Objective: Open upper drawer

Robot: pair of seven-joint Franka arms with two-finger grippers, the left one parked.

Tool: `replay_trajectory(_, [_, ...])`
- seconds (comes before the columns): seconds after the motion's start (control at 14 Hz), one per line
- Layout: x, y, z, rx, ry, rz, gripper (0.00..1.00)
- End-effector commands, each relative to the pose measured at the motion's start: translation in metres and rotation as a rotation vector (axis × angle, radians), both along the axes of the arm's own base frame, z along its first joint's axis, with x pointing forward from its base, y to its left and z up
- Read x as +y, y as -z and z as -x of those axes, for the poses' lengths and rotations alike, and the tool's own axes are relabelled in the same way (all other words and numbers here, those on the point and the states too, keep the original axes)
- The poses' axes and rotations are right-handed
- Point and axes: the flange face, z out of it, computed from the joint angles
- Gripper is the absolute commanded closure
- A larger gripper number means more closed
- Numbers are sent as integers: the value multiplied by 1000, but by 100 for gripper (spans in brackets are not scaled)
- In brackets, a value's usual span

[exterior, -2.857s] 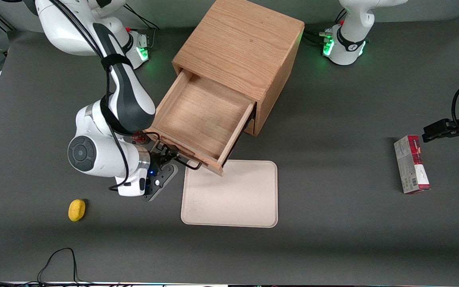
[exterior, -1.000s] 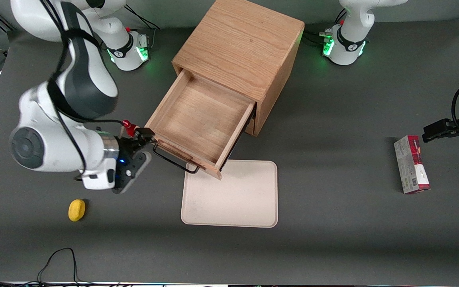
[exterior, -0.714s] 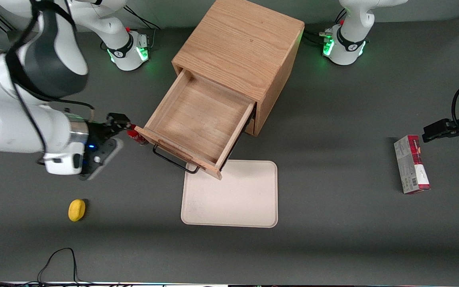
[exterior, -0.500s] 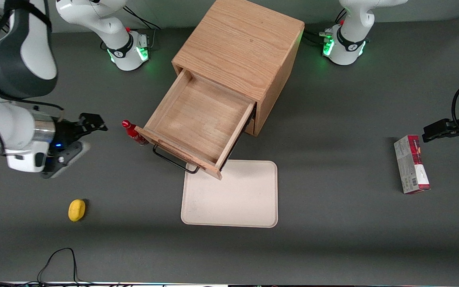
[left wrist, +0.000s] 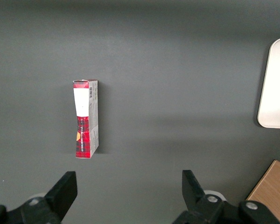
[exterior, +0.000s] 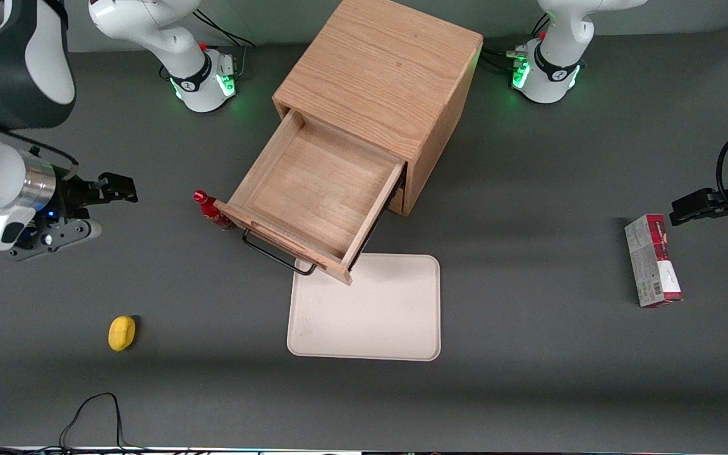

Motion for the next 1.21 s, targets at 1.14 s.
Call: replay_trajectory(1.14, [-22,-36,59,-159,176,-38,0])
